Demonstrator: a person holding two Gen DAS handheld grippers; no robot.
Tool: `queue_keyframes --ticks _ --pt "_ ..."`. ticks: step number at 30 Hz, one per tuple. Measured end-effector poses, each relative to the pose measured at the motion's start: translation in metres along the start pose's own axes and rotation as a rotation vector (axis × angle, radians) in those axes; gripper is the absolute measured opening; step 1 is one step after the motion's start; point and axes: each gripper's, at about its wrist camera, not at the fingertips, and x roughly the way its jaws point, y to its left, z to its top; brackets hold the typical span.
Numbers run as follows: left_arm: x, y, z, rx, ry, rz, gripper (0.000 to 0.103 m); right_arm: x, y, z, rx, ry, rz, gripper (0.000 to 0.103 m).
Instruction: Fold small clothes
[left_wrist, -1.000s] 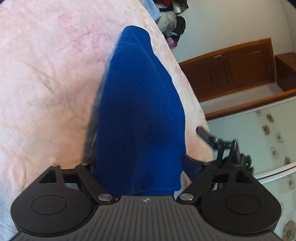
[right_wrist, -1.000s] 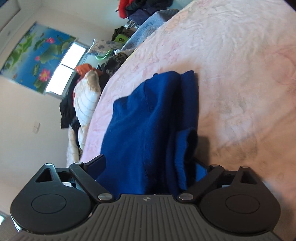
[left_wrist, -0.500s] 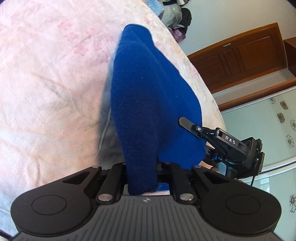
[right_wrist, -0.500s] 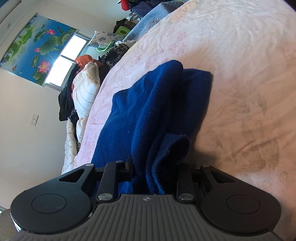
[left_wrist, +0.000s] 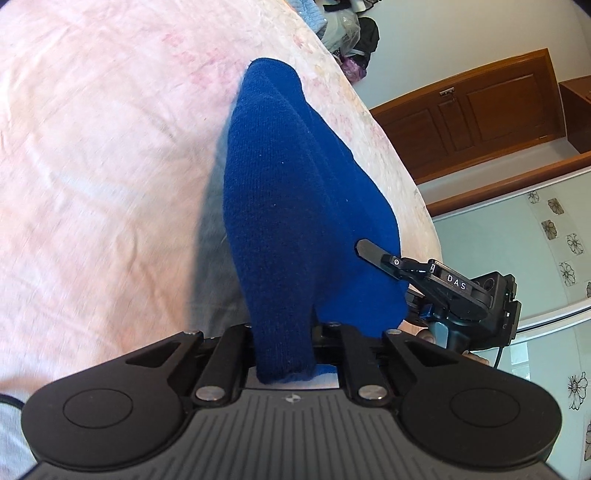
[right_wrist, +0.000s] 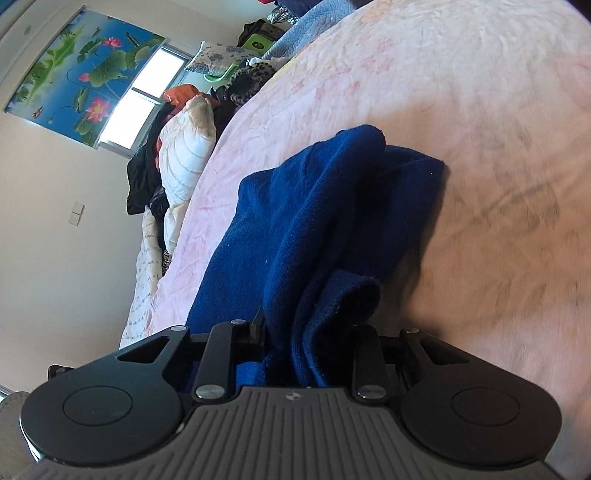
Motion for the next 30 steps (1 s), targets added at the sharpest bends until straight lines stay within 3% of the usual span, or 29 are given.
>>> queue_keyframes --ticks 30 --pt "0.008 -0.011 -0.006 0.109 0.005 0.070 0.011 -0.018 0.019 -0.067 -0.016 0.011 -0.033 0.029"
